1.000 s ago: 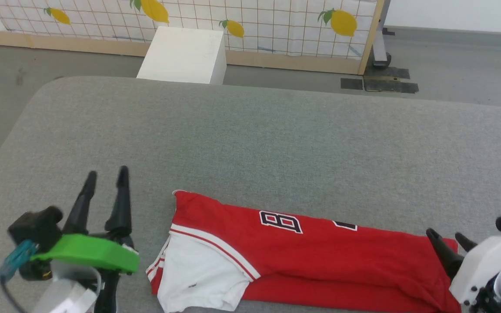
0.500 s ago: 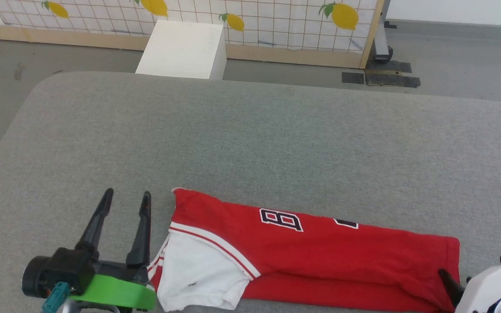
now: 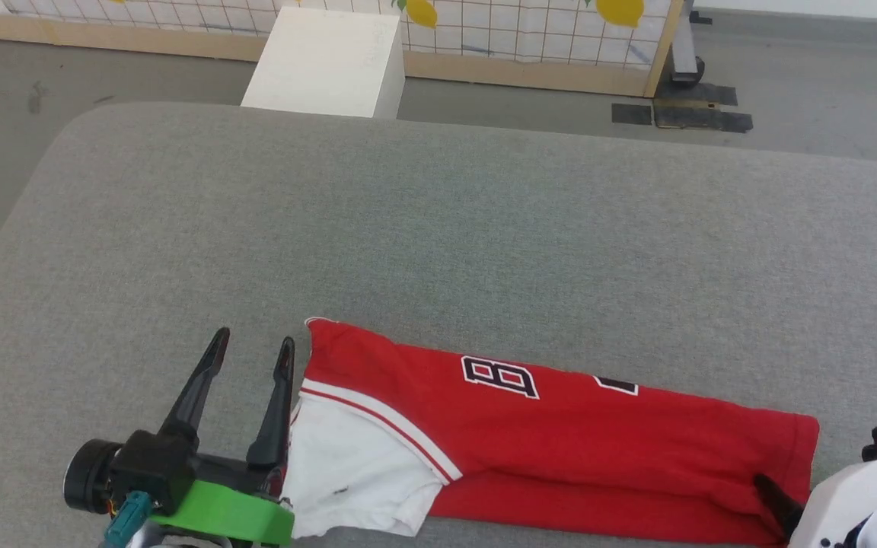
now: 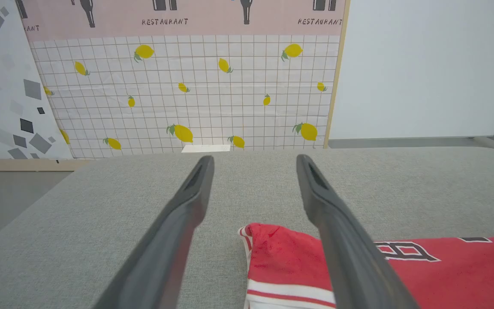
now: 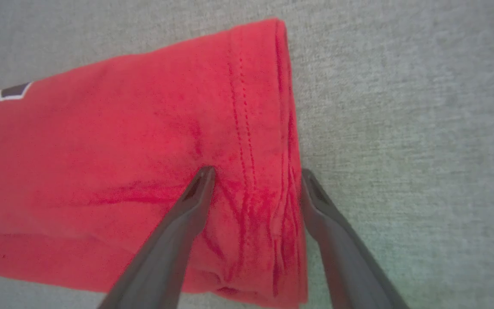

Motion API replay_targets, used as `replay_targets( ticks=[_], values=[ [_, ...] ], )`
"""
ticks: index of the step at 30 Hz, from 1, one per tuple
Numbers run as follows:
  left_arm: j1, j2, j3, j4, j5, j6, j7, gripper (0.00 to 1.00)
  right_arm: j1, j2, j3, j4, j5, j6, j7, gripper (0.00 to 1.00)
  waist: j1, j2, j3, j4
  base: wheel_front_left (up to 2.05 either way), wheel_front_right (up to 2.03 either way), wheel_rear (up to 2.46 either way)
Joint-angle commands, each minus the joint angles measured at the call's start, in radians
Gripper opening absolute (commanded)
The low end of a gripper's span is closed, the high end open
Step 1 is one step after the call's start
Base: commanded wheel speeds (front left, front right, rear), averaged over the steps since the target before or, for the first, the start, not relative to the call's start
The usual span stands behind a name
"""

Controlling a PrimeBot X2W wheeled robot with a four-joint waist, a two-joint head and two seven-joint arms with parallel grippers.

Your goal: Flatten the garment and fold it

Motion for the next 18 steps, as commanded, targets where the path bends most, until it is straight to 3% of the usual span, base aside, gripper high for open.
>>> replay_targets(
  ticks=[1, 2, 3, 4, 10, 18],
  values=[
    [-0.02, 0.006, 0.0, 0.004, -0.004, -0.004, -0.004, 1.0, 0.001, 0.031, 0.052, 0.061, 0.033, -0.001, 0.018, 1.0, 0.0001, 0.0, 0.005, 0.005, 0.0, 0.0, 0.0],
    [-0.022, 0.006, 0.0, 0.005, -0.005, -0.004, -0.004, 1.0, 0.0, 0.031, 0.069, 0.064, 0.049, -0.001, 0.017, 1.0, 0.0001, 0.0, 0.006, 0.006, 0.0, 0.0, 0.0],
    [-0.023, 0.006, -0.001, 0.007, -0.006, -0.004, -0.004, 1.0, -0.002, 0.031, 0.085, 0.067, 0.067, -0.001, 0.013, 0.46, 0.0001, 0.0, 0.006, 0.006, 0.0, 0.0, 0.0],
    [-0.023, 0.007, -0.002, 0.008, -0.006, -0.004, -0.004, 1.0, -0.004, 0.031, 0.095, 0.069, 0.079, -0.001, 0.006, 0.03, 0.0001, 0.0, 0.006, 0.007, 0.0, 0.0, 0.0],
    [-0.019, 0.011, 0.004, 0.016, -0.012, -0.004, -0.004, 1.0, -0.015, 0.031, 0.111, 0.055, 0.088, -0.001, -0.056, 0.0, 0.0001, 0.0, -0.009, 0.006, 0.0, 0.0, 0.0],
    [-0.009, 0.015, 0.009, 0.019, -0.02, -0.004, -0.004, 1.0, -0.01, 0.03, 0.024, -0.015, 0.043, -0.001, -0.092, 0.0, 0.0001, 0.0, -0.029, -0.003, 0.0, 0.0, 0.0]
  ],
)
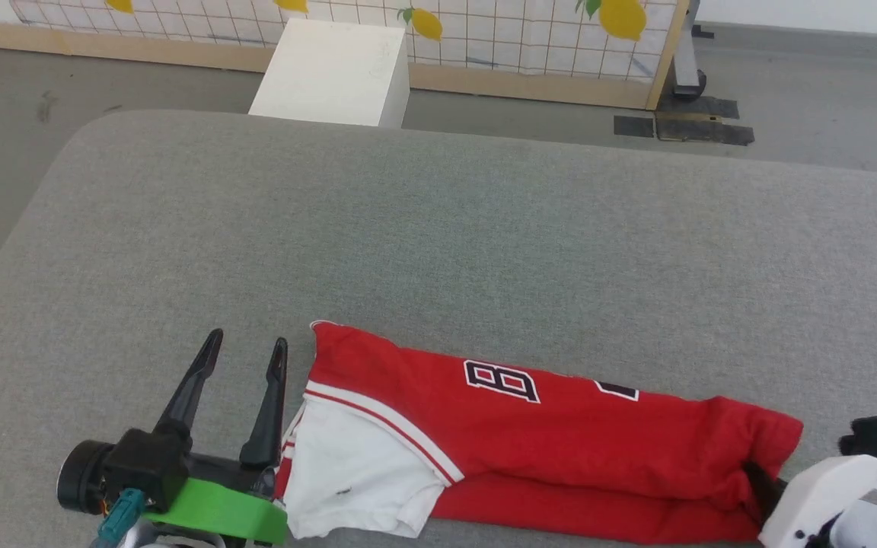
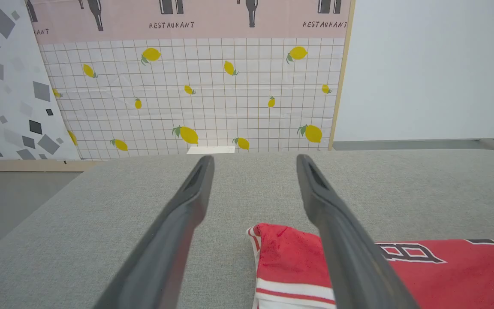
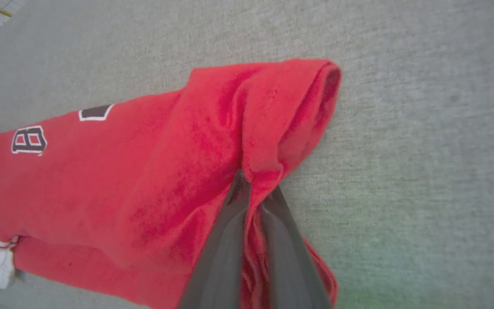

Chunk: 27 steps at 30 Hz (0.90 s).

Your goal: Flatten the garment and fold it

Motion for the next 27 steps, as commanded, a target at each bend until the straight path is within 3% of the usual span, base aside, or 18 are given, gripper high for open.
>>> replay_targets(
  ticks=[1, 10, 14, 19, 27],
  values=[
    [-0.004, 0.007, 0.003, 0.001, -0.012, -0.004, -0.004, 1.0, 0.007, -0.004, -0.023, -0.012, -0.012, 0.006, -0.004, 0.0, 0.0, 0.0, -0.004, -0.004, 0.0, 0.0, 0.0],
    [-0.003, 0.012, -0.001, 0.008, -0.018, -0.004, -0.004, 1.0, 0.017, -0.095, -0.187, -0.007, -0.111, 0.006, 0.002, 0.0, 0.0, 0.0, -0.015, -0.016, 0.0, 0.0, 0.0],
    [-0.001, 0.014, -0.006, 0.012, -0.021, -0.004, -0.004, 1.0, 0.007, -0.109, -0.208, 0.006, -0.122, 0.006, 0.004, 0.0, 0.0, 0.0, -0.024, -0.019, 0.0, 0.0, 0.0],
    [0.006, 0.016, -0.009, 0.02, -0.025, -0.004, -0.004, 1.0, 0.012, -0.093, -0.151, -0.046, -0.078, 0.006, 0.03, 0.0, 0.0, 0.0, -0.042, -0.022, 0.0, 0.0, 0.0],
    [0.013, 0.015, -0.023, 0.025, -0.033, -0.004, -0.004, 1.0, 0.069, -0.062, 0.025, -0.221, -0.003, 0.006, 0.153, 0.0, 0.0, 0.0, -0.063, -0.008, 0.0, 0.0, 0.0]
  ],
)
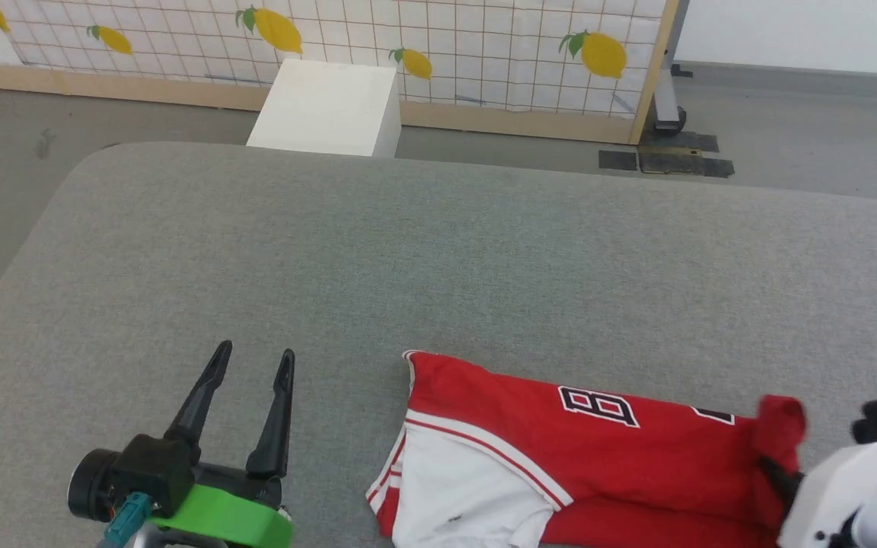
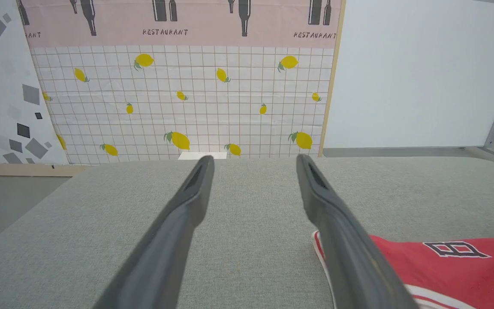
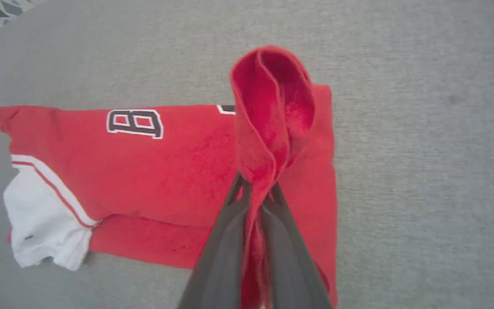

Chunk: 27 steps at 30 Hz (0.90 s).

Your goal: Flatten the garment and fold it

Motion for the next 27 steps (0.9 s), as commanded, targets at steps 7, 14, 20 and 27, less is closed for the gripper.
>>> replay_targets(
  ticks=[7, 14, 20, 27],
  values=[
    [-0.006, -0.007, -0.016, -0.007, -0.005, -0.004, -0.004, 1.0, 0.007, 0.055, 0.129, -0.113, 0.129, 0.004, 0.103, 0.0, 0.0, 0.0, 0.018, 0.046, 0.0, 0.0, 0.0],
    [-0.011, -0.01, -0.028, 0.0, -0.007, -0.004, -0.004, 1.0, -0.046, 0.069, 0.259, -0.124, 0.278, 0.004, 0.141, 0.0, 0.0, 0.0, 0.036, 0.093, 0.0, 0.0, 0.0],
    [-0.02, -0.008, -0.035, 0.006, -0.011, -0.004, -0.004, 1.0, -0.124, 0.069, 0.372, -0.059, 0.407, 0.004, 0.105, 0.0, 0.0, 0.0, 0.049, 0.132, 0.0, 0.0, 0.0],
    [-0.034, -0.01, -0.05, 0.009, -0.012, -0.004, -0.004, 1.0, -0.225, 0.07, 0.447, 0.082, 0.407, 0.004, 0.036, 0.0, 0.0, 0.0, 0.067, 0.178, 0.0, 0.0, 0.0]
  ],
)
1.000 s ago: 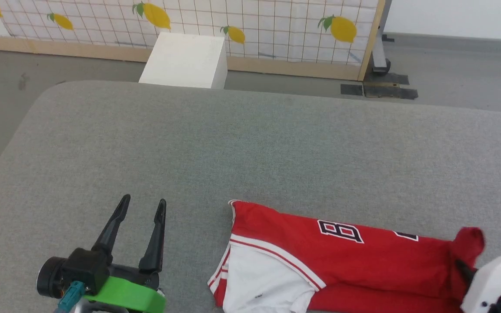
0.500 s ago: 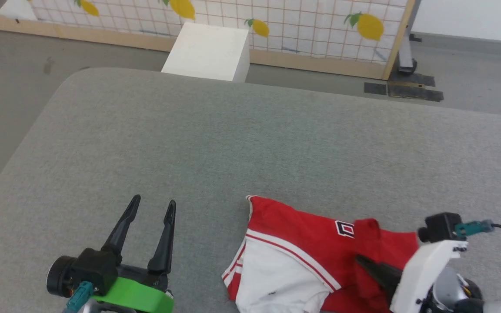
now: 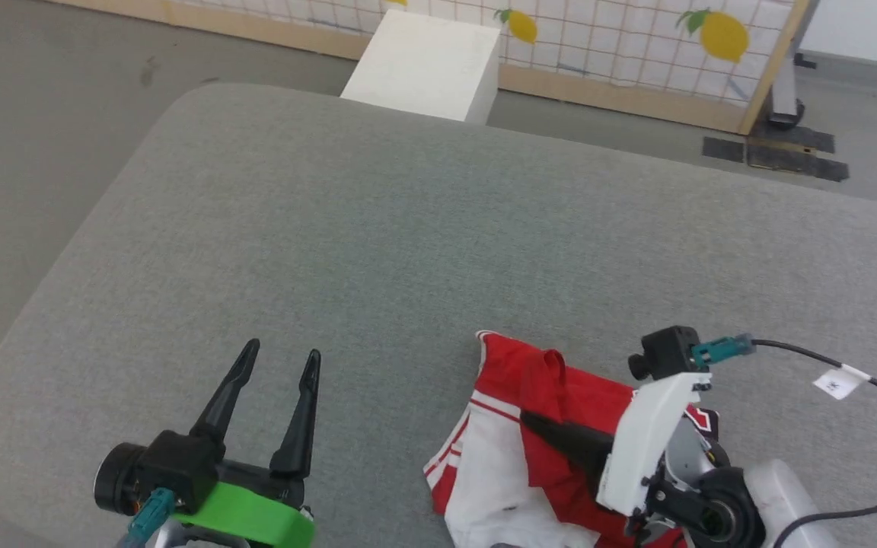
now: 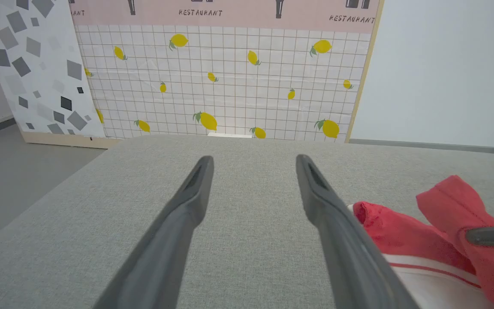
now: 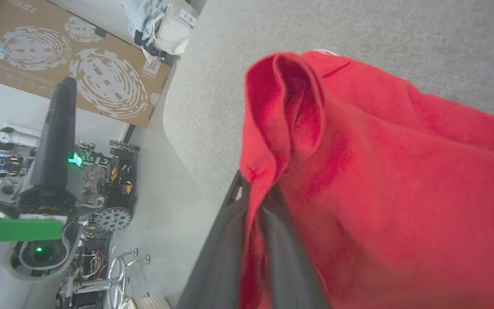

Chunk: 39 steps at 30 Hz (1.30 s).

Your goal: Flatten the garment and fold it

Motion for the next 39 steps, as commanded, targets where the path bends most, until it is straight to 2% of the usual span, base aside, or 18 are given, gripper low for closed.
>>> replay_targets(
  ticks=[1, 7, 8, 9, 14, 18, 22, 30, 35, 39],
  values=[
    [-0.021, -0.003, 0.001, 0.0, -0.004, -0.004, -0.004, 1.0, -0.026, 0.0, 0.012, 0.027, -0.005, 0.004, -0.016, 0.0, 0.0, 0.0, 0.013, 0.022, 0.0, 0.0, 0.0],
    [-0.025, -0.006, 0.002, 0.002, -0.005, -0.004, -0.004, 1.0, -0.088, 0.0, 0.05, 0.161, -0.006, 0.004, -0.076, 0.0, 0.0, 0.0, 0.028, 0.045, 0.0, 0.0, 0.0],
    [-0.025, -0.007, 0.002, 0.003, -0.005, -0.004, -0.004, 1.0, -0.095, 0.0, 0.057, 0.174, -0.002, 0.004, -0.084, 0.42, 0.0, 0.0, 0.029, 0.046, 0.0, 0.0, 0.0],
    [-0.025, -0.008, 0.004, 0.003, -0.005, -0.004, -0.004, 1.0, -0.104, 0.0, 0.065, 0.186, 0.009, 0.004, -0.1, 1.0, 0.0, 0.0, 0.031, 0.047, 0.0, 0.0, 0.0],
    [-0.025, -0.012, 0.013, 0.006, -0.005, -0.004, -0.004, 1.0, -0.132, 0.0, 0.117, 0.212, 0.07, 0.004, -0.141, 1.0, 0.0, 0.0, 0.03, 0.039, 0.0, 0.0, 0.0],
    [-0.024, -0.014, 0.017, 0.008, -0.003, -0.004, -0.004, 1.0, -0.155, 0.0, 0.127, 0.22, 0.052, 0.004, -0.174, 1.0, 0.0, 0.0, 0.02, 0.021, 0.0, 0.0, 0.0],
    [-0.023, -0.014, 0.016, 0.01, -0.006, -0.004, -0.004, 1.0, -0.187, -0.008, 0.115, 0.204, -0.058, 0.004, -0.253, 1.0, 0.0, 0.0, 0.006, 0.0, 0.0, 0.0, 0.0],
    [-0.013, -0.022, 0.031, 0.011, -0.031, -0.004, -0.004, 1.0, -0.239, -0.183, 0.129, 0.15, -0.356, 0.004, -0.516, 1.0, 0.0, 0.0, -0.028, -0.06, 0.0, 0.0, 0.0],
    [-0.007, -0.026, 0.037, 0.018, -0.057, -0.004, -0.004, 1.0, -0.211, -0.254, 0.055, 0.129, -0.495, 0.004, -0.686, 1.0, 0.0, 0.0, -0.041, -0.103, 0.0, 0.0, 0.0],
    [-0.005, -0.022, 0.036, 0.027, -0.074, -0.004, -0.004, 1.0, -0.145, -0.259, -0.043, 0.091, -0.57, 0.004, -0.797, 1.0, 0.0, 0.0, -0.046, -0.135, 0.0, 0.0, 0.0]
  ],
)
